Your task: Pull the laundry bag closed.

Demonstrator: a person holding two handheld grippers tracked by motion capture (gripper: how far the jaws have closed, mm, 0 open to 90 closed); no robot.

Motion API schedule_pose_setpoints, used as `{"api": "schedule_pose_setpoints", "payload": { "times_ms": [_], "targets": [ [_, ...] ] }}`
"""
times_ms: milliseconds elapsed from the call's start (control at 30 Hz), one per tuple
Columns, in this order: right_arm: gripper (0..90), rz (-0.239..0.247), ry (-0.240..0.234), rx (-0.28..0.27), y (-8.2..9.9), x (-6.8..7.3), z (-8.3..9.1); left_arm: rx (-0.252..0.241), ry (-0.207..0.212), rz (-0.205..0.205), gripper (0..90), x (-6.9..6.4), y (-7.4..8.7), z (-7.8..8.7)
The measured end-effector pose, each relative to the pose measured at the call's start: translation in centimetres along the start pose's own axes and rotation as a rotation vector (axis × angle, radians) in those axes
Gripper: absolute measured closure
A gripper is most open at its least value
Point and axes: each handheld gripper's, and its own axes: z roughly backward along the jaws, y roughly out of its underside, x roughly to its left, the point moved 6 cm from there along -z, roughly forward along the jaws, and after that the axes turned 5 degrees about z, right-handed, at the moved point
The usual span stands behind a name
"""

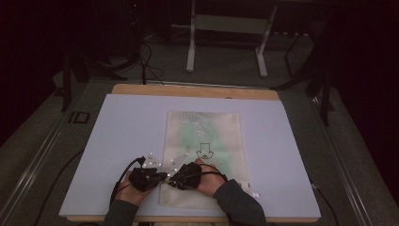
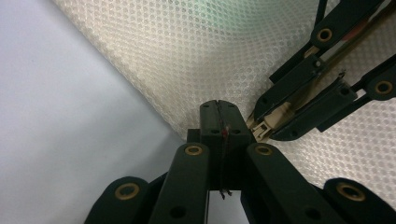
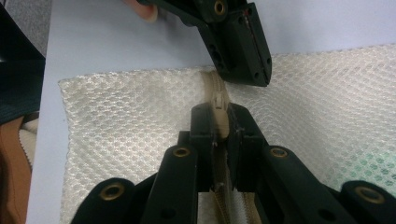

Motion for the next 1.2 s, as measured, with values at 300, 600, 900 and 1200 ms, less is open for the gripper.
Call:
{"api": "schedule_pose_setpoints", "payload": {
  "times_ms": [300,600,900,1200],
  "targets": [
    [82.5,0.016,0.005,0.023,0.4,0.1,0.4,-0.003,0.013,0.010,89.6,0.1,0.0,0.0],
    [82.5,0.019,0.008,0.034,0.8,0.3,0.8,-0.001,0.014,0.008,89.6,0.1,0.0,0.0],
    [82.5,0.037,0.029,0.077,0.9,0.5,1.1,-0.002,0.013,0.006,89.6,0.1,0.0,0.0],
    [82.5,0.052,0.046,0.111,0.6,0.8,1.1,0.002,0.011,0.002,89.6,0.1,0.0,0.0]
  ]
}}
